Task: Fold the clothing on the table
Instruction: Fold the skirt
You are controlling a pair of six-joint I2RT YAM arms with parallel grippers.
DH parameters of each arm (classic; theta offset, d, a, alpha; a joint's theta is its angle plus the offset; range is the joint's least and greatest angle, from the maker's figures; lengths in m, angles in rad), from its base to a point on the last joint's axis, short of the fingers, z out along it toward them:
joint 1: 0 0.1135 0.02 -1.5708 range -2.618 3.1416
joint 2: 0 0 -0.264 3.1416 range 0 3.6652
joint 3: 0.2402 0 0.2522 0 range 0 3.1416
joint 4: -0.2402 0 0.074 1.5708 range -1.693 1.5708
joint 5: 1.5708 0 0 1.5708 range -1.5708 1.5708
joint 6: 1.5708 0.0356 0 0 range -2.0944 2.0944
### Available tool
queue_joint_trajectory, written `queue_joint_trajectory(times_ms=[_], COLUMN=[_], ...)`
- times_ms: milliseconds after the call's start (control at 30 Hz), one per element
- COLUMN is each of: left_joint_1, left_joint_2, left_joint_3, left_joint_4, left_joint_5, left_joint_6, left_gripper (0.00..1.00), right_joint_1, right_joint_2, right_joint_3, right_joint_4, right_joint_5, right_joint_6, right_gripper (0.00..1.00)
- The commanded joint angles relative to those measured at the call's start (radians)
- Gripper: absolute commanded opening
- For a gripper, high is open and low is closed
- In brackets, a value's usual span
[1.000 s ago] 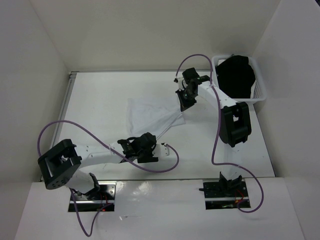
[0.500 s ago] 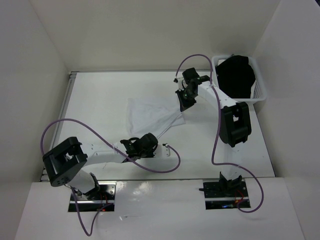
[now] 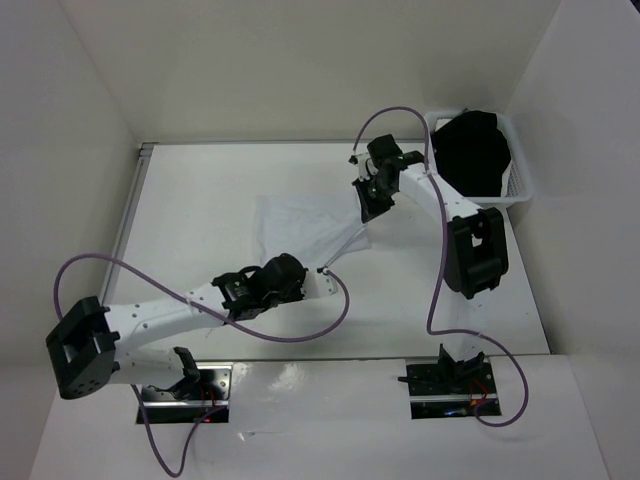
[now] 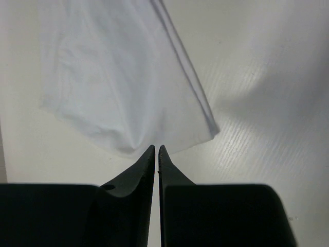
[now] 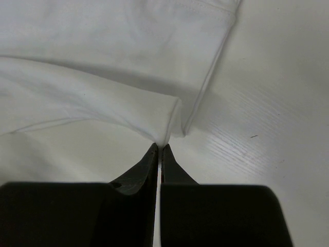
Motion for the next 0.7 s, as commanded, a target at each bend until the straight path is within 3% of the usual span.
queue_joint_trajectory(times_ms=[0,233,300,333,467,667], left_joint_1=[0.010,0.064,0.064,0.064,0.054,0.054], left_joint_2=[-0.074,-0.217,-0.226,-0.226,-0.169,-0.065], left_joint_3=[0.053,-0.053,-0.085,-0.096,-0.130,-0.130], left_joint_4=[-0.067,-0.027,-0.015,-0.015,0.031,0.112], left_joint_5=[-0.040,-0.033,-0.014,-0.014,-0.002,0.017], left_joint_6=[-0.046,-0.046,-0.037,-0.036,0.002,0.049], left_gripper=[0.11,0.15,0.24,0.46,0.76,0.84], right_joint_1=[-0.007,-0.007,-0.007,-0.007,-0.007,-0.007], right_joint_2=[-0.084,-0.138,-0.138,-0.138,-0.118,-0.086], right_joint_3=[-0.021,-0.050,-0.050,-0.050,-0.030,-0.021], right_joint_4=[0.026,0.007,0.007,-0.002,-0.002,-0.002], right_joint_5=[-0.017,-0.017,-0.008,-0.008,-0.018,-0.018], right_joint_6=[-0.005,-0.014,-0.014,-0.014,-0.014,-0.014], right_gripper=[0.00,0.00,0.00,0.00,0.00,0.00])
